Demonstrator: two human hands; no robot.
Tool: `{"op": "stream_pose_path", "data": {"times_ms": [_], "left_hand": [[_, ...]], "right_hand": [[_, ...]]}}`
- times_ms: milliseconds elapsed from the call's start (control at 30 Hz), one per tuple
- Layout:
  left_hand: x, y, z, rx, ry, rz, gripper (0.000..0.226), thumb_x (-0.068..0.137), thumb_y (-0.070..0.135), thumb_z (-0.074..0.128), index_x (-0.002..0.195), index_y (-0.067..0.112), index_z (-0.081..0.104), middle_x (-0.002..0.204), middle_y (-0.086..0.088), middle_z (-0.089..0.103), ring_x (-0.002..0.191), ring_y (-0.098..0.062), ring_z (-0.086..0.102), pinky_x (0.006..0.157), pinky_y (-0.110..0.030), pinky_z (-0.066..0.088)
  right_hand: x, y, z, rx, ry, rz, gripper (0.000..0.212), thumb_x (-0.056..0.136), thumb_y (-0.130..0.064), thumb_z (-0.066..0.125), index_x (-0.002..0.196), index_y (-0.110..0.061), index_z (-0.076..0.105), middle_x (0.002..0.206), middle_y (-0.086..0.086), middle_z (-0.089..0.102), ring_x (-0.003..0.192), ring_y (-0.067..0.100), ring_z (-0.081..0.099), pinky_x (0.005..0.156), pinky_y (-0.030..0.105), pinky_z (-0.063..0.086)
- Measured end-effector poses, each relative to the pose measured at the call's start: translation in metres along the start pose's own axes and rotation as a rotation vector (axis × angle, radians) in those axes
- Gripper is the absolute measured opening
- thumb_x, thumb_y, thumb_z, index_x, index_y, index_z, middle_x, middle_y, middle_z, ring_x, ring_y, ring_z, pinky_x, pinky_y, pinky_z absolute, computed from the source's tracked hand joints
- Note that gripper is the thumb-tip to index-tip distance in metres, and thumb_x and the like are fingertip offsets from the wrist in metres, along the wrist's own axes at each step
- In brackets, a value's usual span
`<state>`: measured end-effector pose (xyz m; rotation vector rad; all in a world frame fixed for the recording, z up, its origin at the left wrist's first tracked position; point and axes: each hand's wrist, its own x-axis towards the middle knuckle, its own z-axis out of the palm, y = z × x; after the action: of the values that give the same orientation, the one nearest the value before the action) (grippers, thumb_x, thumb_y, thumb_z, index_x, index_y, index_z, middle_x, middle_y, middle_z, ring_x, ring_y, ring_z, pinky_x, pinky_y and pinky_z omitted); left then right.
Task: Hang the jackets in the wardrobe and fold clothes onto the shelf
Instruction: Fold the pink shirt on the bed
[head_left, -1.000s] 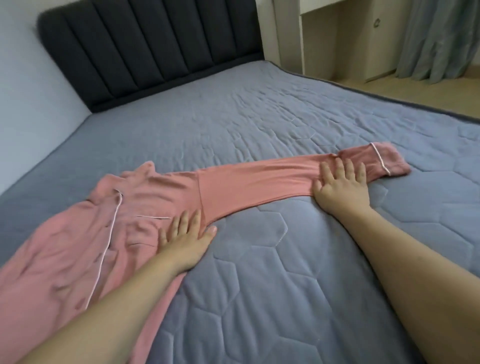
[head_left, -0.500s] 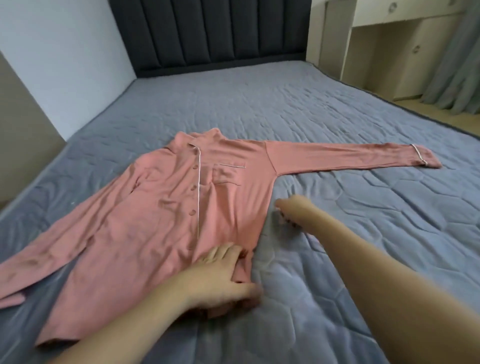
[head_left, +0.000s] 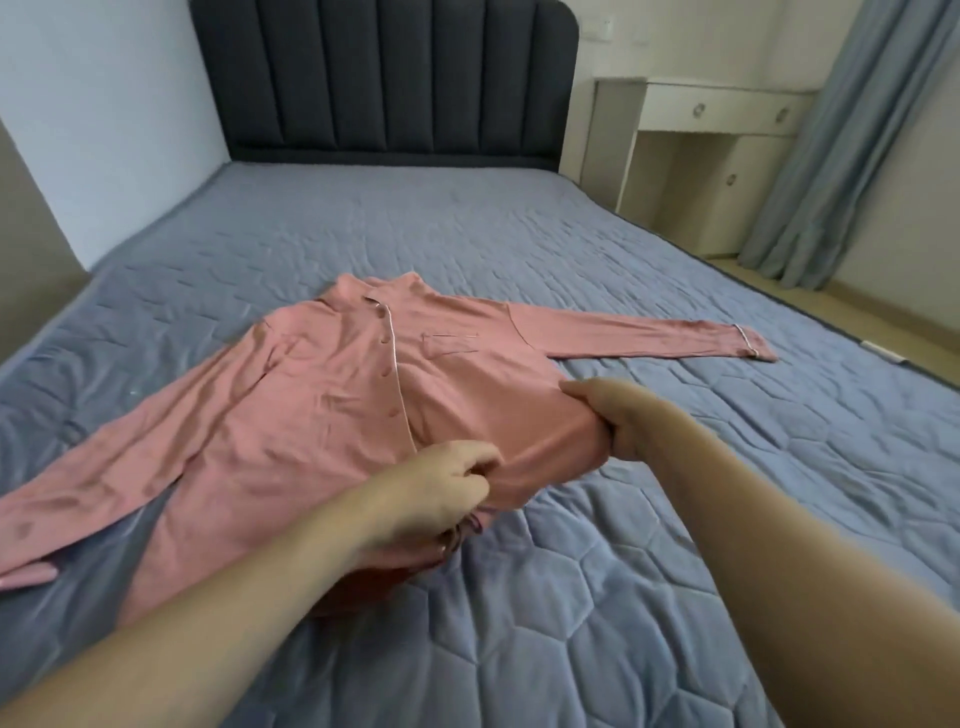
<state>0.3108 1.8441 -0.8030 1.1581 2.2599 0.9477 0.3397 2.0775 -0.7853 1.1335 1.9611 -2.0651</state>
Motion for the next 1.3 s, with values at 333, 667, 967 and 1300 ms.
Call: {"op": "stream_pose_path", "data": {"times_ms": [333, 667, 967, 1300], "left_hand": [[-0.001, -0.008, 0.045, 1.057, -0.073, -0.131, 0.036, 0.087, 0.013, 0.052, 0.122, 0.016, 0.05, 0.122, -0.01, 0.058, 0.11, -0.03, 0.06, 0.077, -0.034, 0.041], [-0.005, 0.0, 0.024, -0.027, -0.486, -0.311, 0.015, 0.087, 0.006, 0.048, 0.097, 0.015, 0.053, 0.091, -0.016, 0.059, 0.062, -0.024, 0.06, 0.047, -0.03, 0.052], [-0.117, -0.205, -0.1, 0.457, 0.554, -0.805, 0.052, 0.096, 0.042, 0.042, 0.142, 0.019, 0.039, 0.15, -0.014, 0.033, 0.138, -0.034, 0.03, 0.114, -0.046, 0.023], [-0.162, -0.259, -0.213, 0.16, 0.413, -1.063, 0.047, 0.085, 0.04, 0.053, 0.118, 0.009, 0.065, 0.124, -0.017, 0.063, 0.112, -0.032, 0.061, 0.09, -0.036, 0.048]], "right_hand": [[-0.018, 0.055, -0.027, -0.251, 0.038, 0.131, 0.027, 0.099, -0.007, 0.04, 0.074, -0.01, 0.05, 0.055, 0.009, 0.048, 0.042, 0.016, 0.043, 0.037, 0.016, 0.035], [-0.012, 0.062, -0.013, -1.432, 0.435, -0.114, 0.061, 0.087, -0.041, 0.057, 0.138, -0.014, 0.035, 0.14, 0.011, 0.039, 0.129, 0.032, 0.044, 0.102, 0.044, 0.039], [0.045, 0.03, 0.236, -1.428, -0.074, -0.781, 0.049, 0.099, -0.044, 0.033, 0.141, -0.019, 0.039, 0.149, 0.008, 0.033, 0.139, 0.032, 0.03, 0.115, 0.044, 0.022], [0.109, -0.044, 0.424, -1.171, 0.066, -0.974, 0.031, 0.096, -0.018, 0.036, 0.119, -0.006, 0.054, 0.117, 0.017, 0.06, 0.108, 0.034, 0.057, 0.081, 0.036, 0.042]]}}
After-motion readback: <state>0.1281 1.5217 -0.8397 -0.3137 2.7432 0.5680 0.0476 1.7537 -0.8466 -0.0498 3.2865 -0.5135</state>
